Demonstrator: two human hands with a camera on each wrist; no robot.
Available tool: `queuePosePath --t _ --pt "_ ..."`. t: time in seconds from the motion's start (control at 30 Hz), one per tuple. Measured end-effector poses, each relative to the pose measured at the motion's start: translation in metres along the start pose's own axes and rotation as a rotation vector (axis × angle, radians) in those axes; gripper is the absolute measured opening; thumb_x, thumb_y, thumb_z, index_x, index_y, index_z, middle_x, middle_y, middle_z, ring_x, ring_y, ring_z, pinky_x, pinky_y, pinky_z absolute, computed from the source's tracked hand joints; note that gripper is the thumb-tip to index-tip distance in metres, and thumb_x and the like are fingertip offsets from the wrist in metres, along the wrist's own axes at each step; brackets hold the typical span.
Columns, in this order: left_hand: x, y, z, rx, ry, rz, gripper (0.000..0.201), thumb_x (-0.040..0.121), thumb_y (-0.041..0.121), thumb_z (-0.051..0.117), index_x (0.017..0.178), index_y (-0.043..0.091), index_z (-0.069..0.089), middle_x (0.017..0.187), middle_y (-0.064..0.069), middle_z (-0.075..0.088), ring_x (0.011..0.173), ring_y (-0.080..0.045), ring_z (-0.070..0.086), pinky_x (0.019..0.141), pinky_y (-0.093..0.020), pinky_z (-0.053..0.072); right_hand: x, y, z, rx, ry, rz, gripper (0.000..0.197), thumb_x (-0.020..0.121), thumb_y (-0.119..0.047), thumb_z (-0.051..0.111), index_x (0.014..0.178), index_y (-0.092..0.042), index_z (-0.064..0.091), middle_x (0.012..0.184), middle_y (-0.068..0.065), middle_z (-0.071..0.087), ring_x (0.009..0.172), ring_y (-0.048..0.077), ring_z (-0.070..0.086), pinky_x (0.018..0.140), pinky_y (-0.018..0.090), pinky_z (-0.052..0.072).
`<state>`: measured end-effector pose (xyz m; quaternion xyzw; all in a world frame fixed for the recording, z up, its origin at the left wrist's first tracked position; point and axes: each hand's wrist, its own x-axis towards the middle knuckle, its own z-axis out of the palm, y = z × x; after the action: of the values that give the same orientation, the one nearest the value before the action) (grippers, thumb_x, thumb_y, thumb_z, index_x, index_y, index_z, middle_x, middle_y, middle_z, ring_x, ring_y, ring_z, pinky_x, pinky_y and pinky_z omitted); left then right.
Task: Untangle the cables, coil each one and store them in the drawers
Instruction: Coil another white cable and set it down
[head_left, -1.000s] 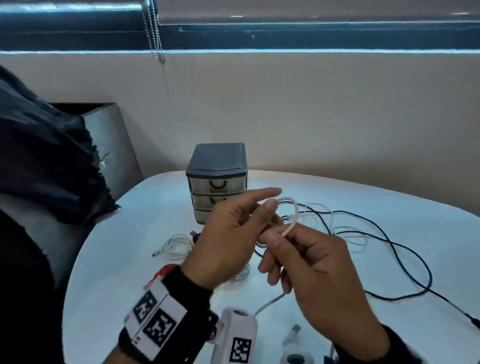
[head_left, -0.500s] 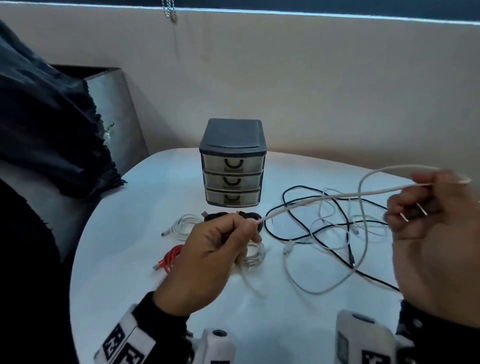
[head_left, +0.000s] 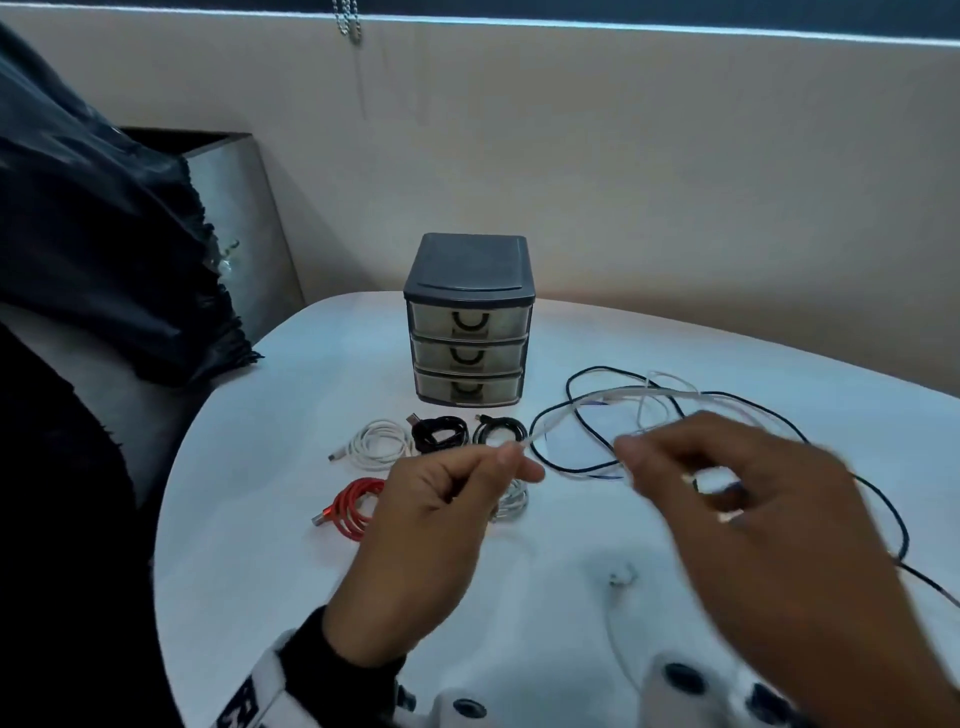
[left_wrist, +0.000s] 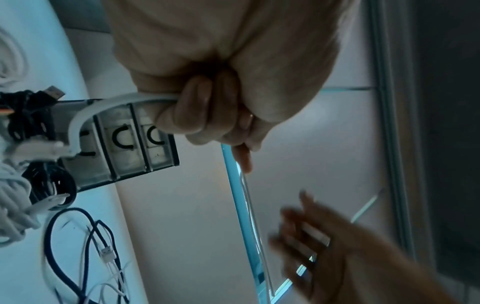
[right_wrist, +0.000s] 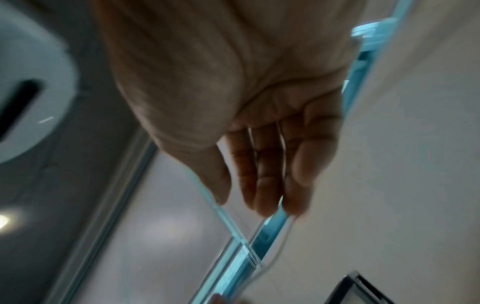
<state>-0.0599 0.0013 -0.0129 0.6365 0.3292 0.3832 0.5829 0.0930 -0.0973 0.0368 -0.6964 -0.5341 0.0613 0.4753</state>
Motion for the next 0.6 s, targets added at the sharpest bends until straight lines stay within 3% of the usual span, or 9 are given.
queuePosePath --t 0.07,0.1,0.13,0.23,0.33,0.4,0.47,0.53,0.6 --pt "-0.003 -0.001 0.003 0.065 -0.069 0.008 0.037 0.092 0.033 0.055 0.062 0.015 0.067 0.045 0.012 0.032 0.043 -0.005 0.025 0.045 -0.015 0.024 -0.009 0.002 0.022 -0.183 -0.035 -0.269 0.024 0.092 -0.043 0.054 0.105 -0.033 0.072 0.116 -0.018 0.067 0.114 0.001 0.058 0.105 0.023 0.038" --pt "-0.004 -0.001 0.003 0.060 -0.095 -0.004 0.039 0.094 0.029 0.055 0.059 0.011 0.060 0.046 0.011 0.032 0.044 -0.005 0.025 0.046 -0.016 0.024 -0.011 0.009 0.032 -0.194 -0.116 -0.351 0.029 0.095 -0.039 0.050 0.116 -0.033 0.068 0.125 -0.018 0.062 0.123 0.001 0.052 0.113 0.028 0.030" --pt "-0.004 -0.001 0.001 0.044 -0.119 -0.028 0.040 0.093 0.028 0.055 0.057 0.011 0.057 0.048 0.008 0.031 0.045 -0.007 0.024 0.046 -0.016 0.023 -0.010 0.015 0.037 -0.148 -0.207 -0.342 0.030 0.097 -0.038 0.048 0.121 -0.034 0.065 0.123 -0.021 0.062 0.121 -0.001 0.052 0.113 0.028 0.028" --pt "-0.005 0.000 -0.005 -0.016 -0.165 -0.114 0.034 0.084 0.039 0.057 0.055 0.023 0.065 0.051 0.001 0.029 0.045 -0.010 0.022 0.044 -0.018 0.023 -0.003 0.029 0.038 0.109 -0.362 -0.150 0.021 0.097 -0.035 0.057 0.114 -0.040 0.069 0.091 -0.025 0.063 0.092 0.005 0.060 0.085 0.011 0.041" --pt "0.002 -0.006 -0.008 -0.085 -0.155 -0.158 0.029 0.078 0.045 0.058 0.061 0.023 0.069 0.050 0.002 0.033 0.047 -0.011 0.028 0.047 -0.020 0.028 0.006 0.045 0.039 0.172 -0.245 -0.129 0.018 0.091 -0.024 0.067 0.099 -0.037 0.076 0.073 -0.019 0.059 0.069 0.009 0.056 0.065 0.009 0.039" --pt "0.007 -0.010 -0.012 -0.145 -0.135 -0.203 0.037 0.084 0.046 0.059 0.057 0.020 0.063 0.051 0.003 0.032 0.049 -0.013 0.031 0.050 -0.019 0.030 0.012 0.061 0.047 0.224 -0.098 -0.070 0.016 0.089 -0.022 0.067 0.097 -0.033 0.077 0.072 -0.011 0.063 0.065 0.009 0.057 0.061 0.010 0.040" --pt "0.010 -0.014 -0.019 -0.200 -0.130 -0.230 0.045 0.091 0.047 0.060 0.056 0.020 0.055 0.053 0.002 0.030 0.052 -0.016 0.034 0.056 -0.025 0.028 0.017 0.083 0.057 0.222 0.018 0.045 0.016 0.092 -0.021 0.066 0.098 -0.032 0.076 0.076 -0.006 0.068 0.069 0.010 0.060 0.063 0.020 0.047" --pt "0.011 -0.015 -0.025 -0.250 -0.129 -0.219 0.036 0.089 0.043 0.055 0.060 0.020 0.054 0.057 0.000 0.030 0.053 -0.017 0.038 0.065 -0.036 0.025 0.018 0.100 0.065 0.081 0.014 0.105 0.016 0.094 -0.023 0.063 0.101 -0.032 0.076 0.077 -0.005 0.068 0.070 0.007 0.058 0.064 0.029 0.046" --pt "0.010 -0.014 -0.028 -0.370 -0.103 -0.198 0.030 0.092 0.033 0.055 0.066 0.019 0.058 0.059 0.000 0.032 0.051 -0.016 0.040 0.065 -0.033 0.039 0.014 0.105 0.071 -0.042 -0.097 0.102 0.017 0.095 -0.028 0.061 0.101 -0.032 0.076 0.076 -0.010 0.066 0.070 0.001 0.055 0.065 0.022 0.041"
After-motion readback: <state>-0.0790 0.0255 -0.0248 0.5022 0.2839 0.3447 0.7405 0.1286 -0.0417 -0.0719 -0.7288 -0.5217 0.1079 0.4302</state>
